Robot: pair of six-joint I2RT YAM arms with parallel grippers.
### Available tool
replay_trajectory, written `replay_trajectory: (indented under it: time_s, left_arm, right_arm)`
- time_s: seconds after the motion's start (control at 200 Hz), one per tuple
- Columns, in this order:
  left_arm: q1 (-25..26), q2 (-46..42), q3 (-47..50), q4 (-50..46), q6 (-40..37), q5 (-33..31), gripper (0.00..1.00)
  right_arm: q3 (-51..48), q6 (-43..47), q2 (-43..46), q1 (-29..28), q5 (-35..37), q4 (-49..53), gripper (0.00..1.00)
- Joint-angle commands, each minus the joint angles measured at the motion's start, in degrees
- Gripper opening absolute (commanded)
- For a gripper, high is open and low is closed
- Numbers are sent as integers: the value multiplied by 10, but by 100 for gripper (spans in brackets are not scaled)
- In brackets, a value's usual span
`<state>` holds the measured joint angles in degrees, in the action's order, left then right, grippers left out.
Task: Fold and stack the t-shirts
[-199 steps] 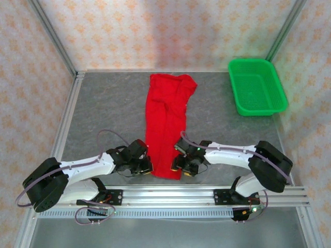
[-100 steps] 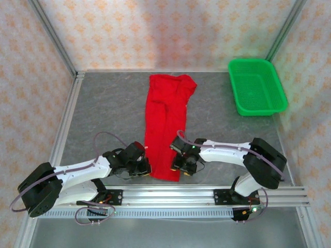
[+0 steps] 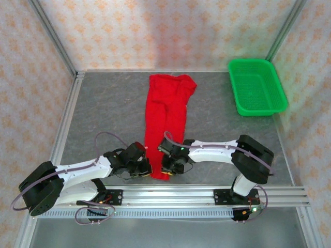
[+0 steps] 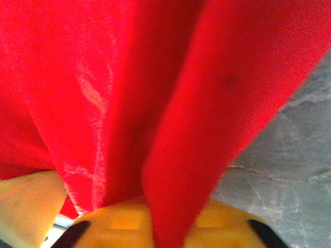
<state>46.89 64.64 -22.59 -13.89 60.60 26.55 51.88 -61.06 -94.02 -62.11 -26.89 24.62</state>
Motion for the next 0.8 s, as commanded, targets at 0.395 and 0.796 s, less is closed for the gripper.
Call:
replay_trajectory:
  time_s: [0.395,0.796]
  left_arm:
    - [4,-171,5,-108,72,-37,0]
    - [-49,-116,-124,-184,8,-40,0]
  right_arm:
    - [-35,-27,114,-2,26,83,0]
    - [74,61,123,63,69,222,0]
